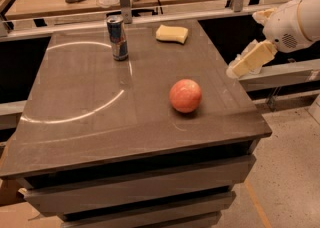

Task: Move sponge near redbull can

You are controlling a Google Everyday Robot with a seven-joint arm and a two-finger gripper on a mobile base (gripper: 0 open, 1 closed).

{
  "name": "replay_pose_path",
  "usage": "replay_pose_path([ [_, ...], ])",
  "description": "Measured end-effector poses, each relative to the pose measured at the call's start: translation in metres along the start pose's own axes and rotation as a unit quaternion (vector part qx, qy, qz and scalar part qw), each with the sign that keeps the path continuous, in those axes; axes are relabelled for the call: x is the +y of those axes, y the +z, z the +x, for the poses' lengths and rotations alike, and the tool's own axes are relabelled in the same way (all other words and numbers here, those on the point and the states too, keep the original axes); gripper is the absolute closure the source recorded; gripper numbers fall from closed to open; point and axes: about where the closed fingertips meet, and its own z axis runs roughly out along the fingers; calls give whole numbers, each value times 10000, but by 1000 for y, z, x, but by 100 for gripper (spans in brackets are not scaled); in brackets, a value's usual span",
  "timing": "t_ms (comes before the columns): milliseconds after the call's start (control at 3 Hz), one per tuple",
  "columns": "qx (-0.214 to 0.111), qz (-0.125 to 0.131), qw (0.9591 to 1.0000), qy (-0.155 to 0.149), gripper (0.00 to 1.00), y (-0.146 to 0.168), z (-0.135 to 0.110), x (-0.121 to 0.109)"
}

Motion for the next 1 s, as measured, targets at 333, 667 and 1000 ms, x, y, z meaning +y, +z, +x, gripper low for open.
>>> replay_pose_path([
  [333, -28, 24, 10000, 18, 0, 2, -1, -2],
  [667, -352, 288, 9987, 231, 0, 26, -6, -29],
  [1000, -849, 544, 9933, 570, 0, 63, -17, -72],
])
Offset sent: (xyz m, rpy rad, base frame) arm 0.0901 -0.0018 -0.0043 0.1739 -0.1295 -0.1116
